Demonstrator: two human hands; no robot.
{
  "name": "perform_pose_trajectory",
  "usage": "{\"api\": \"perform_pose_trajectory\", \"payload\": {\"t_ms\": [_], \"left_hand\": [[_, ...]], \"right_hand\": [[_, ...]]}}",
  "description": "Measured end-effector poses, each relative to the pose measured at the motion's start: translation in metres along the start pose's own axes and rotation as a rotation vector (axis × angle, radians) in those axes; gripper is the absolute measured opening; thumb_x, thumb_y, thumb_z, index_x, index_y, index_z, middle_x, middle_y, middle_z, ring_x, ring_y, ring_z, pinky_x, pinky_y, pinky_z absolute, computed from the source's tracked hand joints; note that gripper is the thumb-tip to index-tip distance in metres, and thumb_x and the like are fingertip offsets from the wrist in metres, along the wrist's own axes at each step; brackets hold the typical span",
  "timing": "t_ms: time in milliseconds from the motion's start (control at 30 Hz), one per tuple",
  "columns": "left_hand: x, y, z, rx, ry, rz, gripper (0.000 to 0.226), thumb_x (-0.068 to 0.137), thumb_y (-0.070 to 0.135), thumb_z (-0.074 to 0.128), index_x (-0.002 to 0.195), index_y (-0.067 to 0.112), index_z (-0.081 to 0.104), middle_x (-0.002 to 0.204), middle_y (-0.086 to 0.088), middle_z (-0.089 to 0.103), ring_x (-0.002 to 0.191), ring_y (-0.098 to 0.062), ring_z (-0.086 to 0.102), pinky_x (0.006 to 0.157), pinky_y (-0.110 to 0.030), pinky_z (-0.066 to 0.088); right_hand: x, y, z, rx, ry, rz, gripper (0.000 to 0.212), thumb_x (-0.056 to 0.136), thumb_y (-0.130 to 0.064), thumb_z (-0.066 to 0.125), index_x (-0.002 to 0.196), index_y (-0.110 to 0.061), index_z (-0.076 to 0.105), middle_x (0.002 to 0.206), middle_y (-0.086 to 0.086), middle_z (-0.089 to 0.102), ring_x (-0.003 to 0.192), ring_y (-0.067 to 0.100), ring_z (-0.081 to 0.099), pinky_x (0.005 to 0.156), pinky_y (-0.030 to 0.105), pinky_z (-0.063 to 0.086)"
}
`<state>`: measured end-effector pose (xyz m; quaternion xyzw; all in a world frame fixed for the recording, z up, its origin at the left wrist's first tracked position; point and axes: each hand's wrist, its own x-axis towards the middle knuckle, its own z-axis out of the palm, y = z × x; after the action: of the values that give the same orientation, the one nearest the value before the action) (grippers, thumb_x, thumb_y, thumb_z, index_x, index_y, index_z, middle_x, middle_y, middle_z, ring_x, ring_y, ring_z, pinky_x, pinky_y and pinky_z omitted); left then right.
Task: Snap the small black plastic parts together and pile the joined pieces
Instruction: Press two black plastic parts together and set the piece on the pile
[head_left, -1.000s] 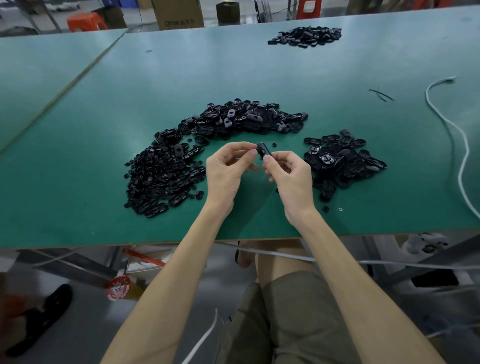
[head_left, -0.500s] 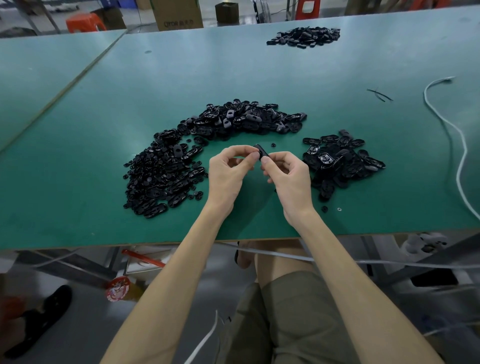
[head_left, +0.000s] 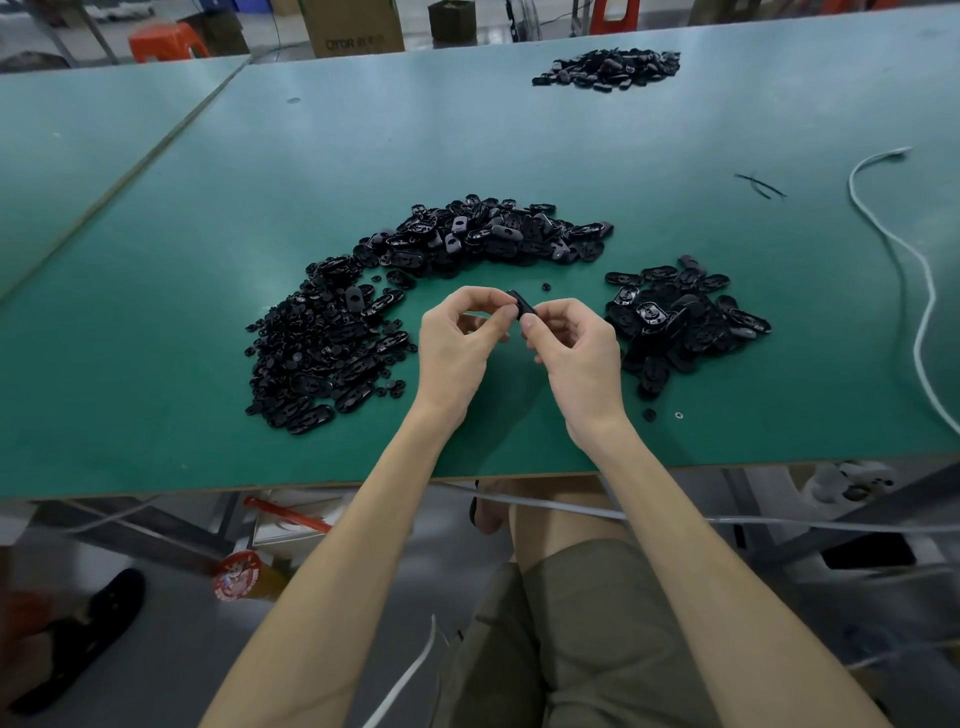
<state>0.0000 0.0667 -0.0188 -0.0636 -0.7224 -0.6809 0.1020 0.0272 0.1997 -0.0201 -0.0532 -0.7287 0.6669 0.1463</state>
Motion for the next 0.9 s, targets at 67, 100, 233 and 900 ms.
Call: {"api": "perform_pose_trajectory", "payload": {"t_ms": [67,100,233,900], "left_hand": [[-0.0001,0.0003,0.0004,0.005,0.0,0.0,0.005,0.091,0.009,0.077,0.094,0.013,0.075,0.089,0.005,0.076,0.068,-0.011,0.066,0.069,-0.019,0.051],[-0.0001,0.0004,0.0004,0.003,-0.001,0.0,0.006,0.091,0.009,0.077,0.094,0.013,0.075,0.089,0.005,0.076,0.068,-0.011,0.066,0.069,-0.019,0.051],[-0.0004,0.0003,0.0002,-0.007,0.005,0.0,0.006,0.089,0.008,0.078,0.094,0.011,0.075,0.088,0.005,0.076,0.068,-0.011,0.066,0.068,-0.018,0.05],[-0.0013,0.0061,-0.0001,-0.104,-0.093,-0.071,0.017,0.094,0.011,0.074,0.105,-0.002,0.074,0.085,0.001,0.077,0.078,-0.009,0.071,0.077,-0.019,0.054]], "right_hand": [[0.0002,-0.0001,-0.0001,-0.009,0.005,-0.005,0.007,0.097,-0.018,0.072,0.097,-0.011,0.071,0.083,0.002,0.073,0.074,0.011,0.064,0.074,0.039,0.059],[0.0002,-0.0002,-0.0002,-0.008,0.006,-0.003,0.007,0.097,-0.017,0.073,0.097,-0.011,0.071,0.084,0.002,0.073,0.075,0.012,0.065,0.075,0.04,0.059],[0.0004,-0.0003,-0.0012,-0.003,-0.005,0.001,0.006,0.096,-0.017,0.073,0.095,-0.012,0.071,0.081,0.001,0.072,0.075,0.013,0.065,0.074,0.037,0.058],[-0.0001,-0.0031,-0.0036,0.126,-0.045,-0.016,0.016,0.098,-0.008,0.07,0.092,-0.023,0.071,0.076,-0.012,0.076,0.072,0.0,0.067,0.064,0.018,0.051]]}}
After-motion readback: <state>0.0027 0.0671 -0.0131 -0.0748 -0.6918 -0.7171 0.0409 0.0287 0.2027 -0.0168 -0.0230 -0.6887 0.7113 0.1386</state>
